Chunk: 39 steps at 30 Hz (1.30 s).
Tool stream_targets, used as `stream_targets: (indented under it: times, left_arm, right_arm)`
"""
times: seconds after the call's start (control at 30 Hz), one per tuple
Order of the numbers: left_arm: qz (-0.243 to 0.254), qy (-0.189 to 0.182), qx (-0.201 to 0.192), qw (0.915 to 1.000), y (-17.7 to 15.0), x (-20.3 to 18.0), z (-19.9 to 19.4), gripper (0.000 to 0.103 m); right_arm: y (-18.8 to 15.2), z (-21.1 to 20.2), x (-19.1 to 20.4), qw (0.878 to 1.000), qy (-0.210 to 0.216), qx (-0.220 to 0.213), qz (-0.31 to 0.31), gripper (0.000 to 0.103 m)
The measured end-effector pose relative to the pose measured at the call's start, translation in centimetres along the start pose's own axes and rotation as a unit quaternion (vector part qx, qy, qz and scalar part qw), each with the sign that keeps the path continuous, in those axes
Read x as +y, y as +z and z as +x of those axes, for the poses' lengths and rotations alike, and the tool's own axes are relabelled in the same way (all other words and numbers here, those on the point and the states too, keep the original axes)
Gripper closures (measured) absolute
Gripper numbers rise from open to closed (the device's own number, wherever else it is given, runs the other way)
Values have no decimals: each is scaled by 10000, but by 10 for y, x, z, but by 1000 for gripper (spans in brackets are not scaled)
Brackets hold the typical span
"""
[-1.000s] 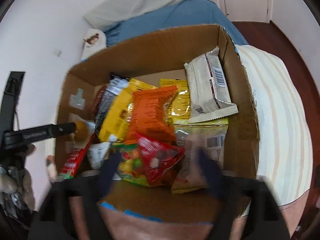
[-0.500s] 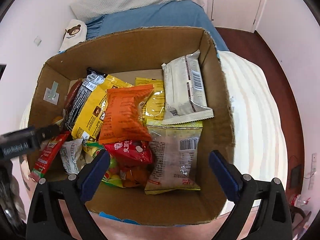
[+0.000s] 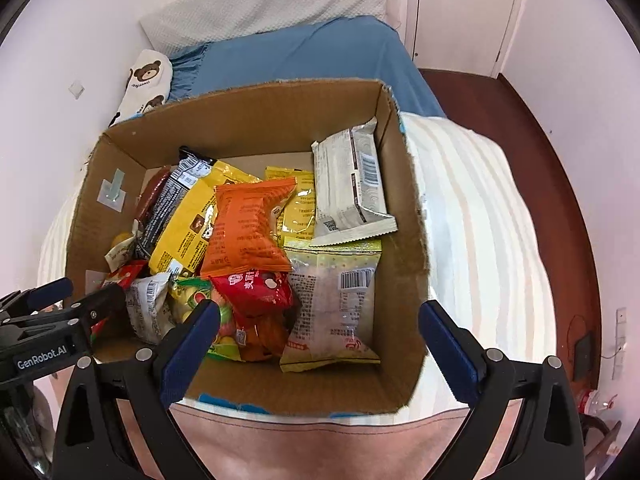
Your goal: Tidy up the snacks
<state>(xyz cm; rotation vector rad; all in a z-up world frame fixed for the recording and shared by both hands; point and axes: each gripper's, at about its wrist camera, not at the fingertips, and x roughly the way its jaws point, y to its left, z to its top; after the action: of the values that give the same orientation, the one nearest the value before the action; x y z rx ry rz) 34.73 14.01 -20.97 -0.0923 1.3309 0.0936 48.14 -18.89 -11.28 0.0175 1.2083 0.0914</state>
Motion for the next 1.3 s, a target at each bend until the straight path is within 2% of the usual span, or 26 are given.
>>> stream_targets:
  times: [0.33,0.5,0.83,1.07,1.3]
  left_arm:
    - [29,-162,-600,9981,-39,-13,-75,10]
    - [188,20,-860,9961,-63,-25,-112,10]
    - [95,-124,-1344,9908,-109,-28,-176,10]
    - [-8,-144,-1528,9882,-128,-26,-211,10]
    - [-22,-176,-1720,9849,-144,-26,-238,10]
  right_arm:
    - [-28,-82,-4,9979,100,-624,-125,2]
    - [-50,-126,-8,9954,79,-927,-210,0]
    - [-84,-203,-13,9905,137,-1332,-306,0]
    - [-103,-255,-9,9853,226,-1657,-342,0]
    - [-117,-288,-8,9822,288,-1819,-380,0]
